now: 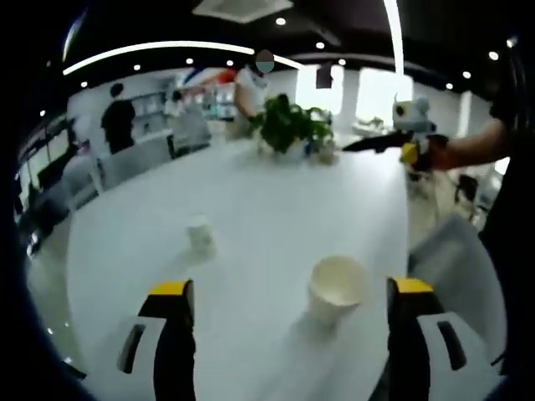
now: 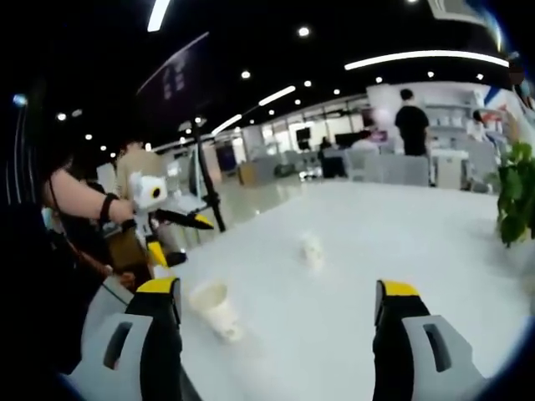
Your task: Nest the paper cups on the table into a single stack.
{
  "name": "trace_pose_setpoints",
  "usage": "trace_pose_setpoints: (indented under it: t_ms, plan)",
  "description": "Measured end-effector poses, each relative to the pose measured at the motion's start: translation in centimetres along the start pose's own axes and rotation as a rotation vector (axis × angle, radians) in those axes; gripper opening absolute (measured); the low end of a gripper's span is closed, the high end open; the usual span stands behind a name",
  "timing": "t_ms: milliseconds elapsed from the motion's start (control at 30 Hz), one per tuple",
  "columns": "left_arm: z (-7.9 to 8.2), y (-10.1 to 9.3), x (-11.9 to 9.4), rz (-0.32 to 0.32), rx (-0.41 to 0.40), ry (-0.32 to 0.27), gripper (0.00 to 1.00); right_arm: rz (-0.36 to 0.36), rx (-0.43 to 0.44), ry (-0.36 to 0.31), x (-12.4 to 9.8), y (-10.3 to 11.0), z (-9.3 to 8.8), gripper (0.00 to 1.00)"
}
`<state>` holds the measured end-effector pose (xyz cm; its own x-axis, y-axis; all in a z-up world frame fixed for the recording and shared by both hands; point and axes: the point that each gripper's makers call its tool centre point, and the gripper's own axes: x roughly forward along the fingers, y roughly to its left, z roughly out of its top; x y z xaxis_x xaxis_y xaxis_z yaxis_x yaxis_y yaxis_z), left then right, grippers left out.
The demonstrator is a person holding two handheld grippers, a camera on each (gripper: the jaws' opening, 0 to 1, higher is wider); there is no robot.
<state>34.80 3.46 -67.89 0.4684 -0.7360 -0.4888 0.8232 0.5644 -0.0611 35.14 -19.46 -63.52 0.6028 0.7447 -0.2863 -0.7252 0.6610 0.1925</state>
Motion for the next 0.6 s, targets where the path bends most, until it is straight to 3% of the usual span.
trace_pose_setpoints:
  t_ms: [200, 367, 600]
  plan:
    - [1.2, 2.0, -2.0, 0.077, -0.009, -0.101, 1.0, 0.006, -0.033, -0.013, 0.3, -0.2, 0.9, 0.96]
    - [0.9, 3.2, -3.2, 0.12, -0.004, -0.113, 1.0, 0.006, -0.056, 0.01, 0.2, -0.6, 1.3, 0.97]
    - [0.6, 3.3, -3.6, 0.133, 0.02, -0.115, 1.0, -0.003, -0.078, 0.05, 0.3, -1.7, 1.6, 0.98]
